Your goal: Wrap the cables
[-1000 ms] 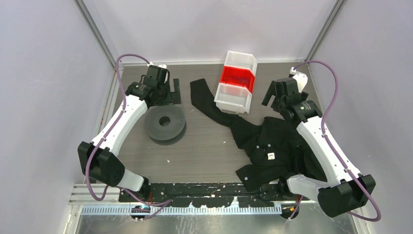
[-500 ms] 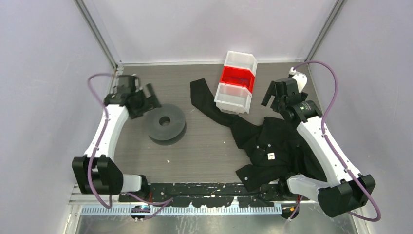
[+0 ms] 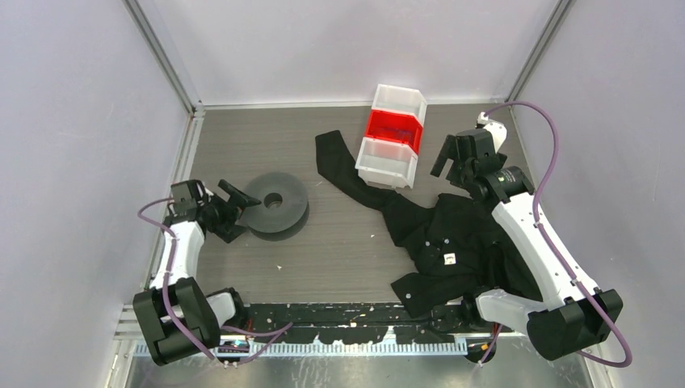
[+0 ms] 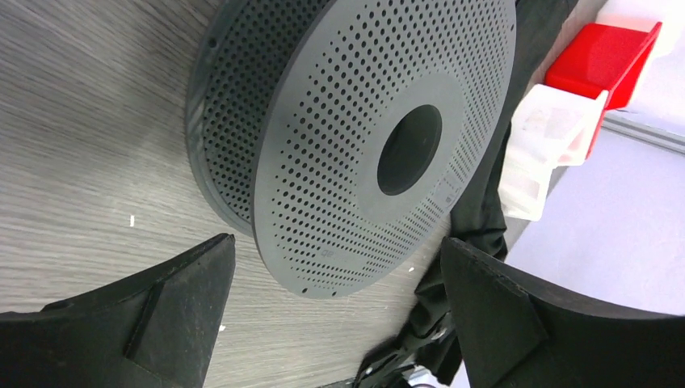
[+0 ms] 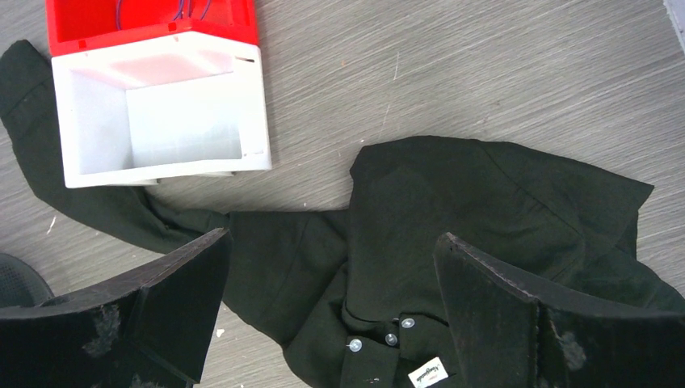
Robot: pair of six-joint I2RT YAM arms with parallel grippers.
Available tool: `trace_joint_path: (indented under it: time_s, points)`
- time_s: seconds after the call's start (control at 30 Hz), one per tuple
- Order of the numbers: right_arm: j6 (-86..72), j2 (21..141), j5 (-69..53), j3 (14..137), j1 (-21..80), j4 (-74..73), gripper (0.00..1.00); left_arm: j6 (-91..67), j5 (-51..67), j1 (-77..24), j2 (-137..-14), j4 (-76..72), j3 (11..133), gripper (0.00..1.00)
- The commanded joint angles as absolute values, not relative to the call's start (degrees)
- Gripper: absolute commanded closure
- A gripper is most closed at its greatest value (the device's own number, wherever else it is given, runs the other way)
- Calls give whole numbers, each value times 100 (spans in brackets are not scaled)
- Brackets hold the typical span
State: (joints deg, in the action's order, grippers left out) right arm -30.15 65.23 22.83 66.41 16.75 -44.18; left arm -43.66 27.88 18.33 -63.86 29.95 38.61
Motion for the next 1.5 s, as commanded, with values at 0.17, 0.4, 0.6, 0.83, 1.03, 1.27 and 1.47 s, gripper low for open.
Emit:
trace_joint_path:
  time_s: [0.17, 0.4, 0.6, 0.83, 1.03, 1.27, 1.47]
  points:
    - [-2971, 6295, 2240, 6606, 1677, -4310, 0, -5204, 3493, 1892, -6315, 723, 2870, 5]
    - [-3013, 6200, 2202, 6559, 1671, -4394, 0, -5407, 3737, 1891, -6571, -494, 2416, 13]
    - [-3079, 6220, 2149, 6615, 1672, -4454, 0, -5325, 3596, 1887, -6374, -398, 2550, 36]
    - [-3249, 6239, 2071, 6652, 1673, -4480, 0, -4792, 3351, 1877, -6269, 362, 3150, 94]
    - [-3302, 6243, 2064, 6653, 1672, -4477, 0, -4210, 2499, 1395, -6417, 1645, 4670, 100]
    - [-3445, 6376, 1880, 6752, 1671, -4462, 0, -2804, -685, -1150, -7313, 2292, 6807, 99]
    - [-3548, 6228, 1928, 6667, 1677, -4447, 0, -1772, -2201, -2472, -8262, 2643, 7754, 100]
